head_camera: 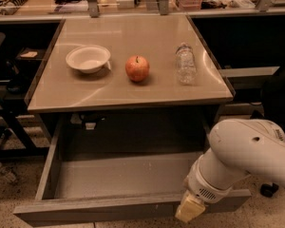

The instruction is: Open top drawer

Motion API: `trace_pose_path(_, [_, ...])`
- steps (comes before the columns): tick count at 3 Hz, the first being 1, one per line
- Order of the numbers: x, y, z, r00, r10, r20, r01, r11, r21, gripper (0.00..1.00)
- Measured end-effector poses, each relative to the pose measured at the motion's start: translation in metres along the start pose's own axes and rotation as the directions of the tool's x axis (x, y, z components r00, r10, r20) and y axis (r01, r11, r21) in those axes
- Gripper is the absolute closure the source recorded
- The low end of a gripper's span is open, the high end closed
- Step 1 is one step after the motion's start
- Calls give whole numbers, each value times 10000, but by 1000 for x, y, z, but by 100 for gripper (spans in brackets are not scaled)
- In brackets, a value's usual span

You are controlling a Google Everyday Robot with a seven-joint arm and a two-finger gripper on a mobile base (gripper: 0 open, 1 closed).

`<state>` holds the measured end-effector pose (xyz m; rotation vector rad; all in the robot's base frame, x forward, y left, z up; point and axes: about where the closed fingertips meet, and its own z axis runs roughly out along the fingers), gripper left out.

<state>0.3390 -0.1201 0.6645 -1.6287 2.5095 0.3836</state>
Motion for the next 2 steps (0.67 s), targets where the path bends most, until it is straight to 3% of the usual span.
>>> trace_pose_path(1, [0,0,0,10000,0,0,0,10000,0,0])
trace_pose_path(2, [0,0,0,10000,0,0,0,10000,0,0])
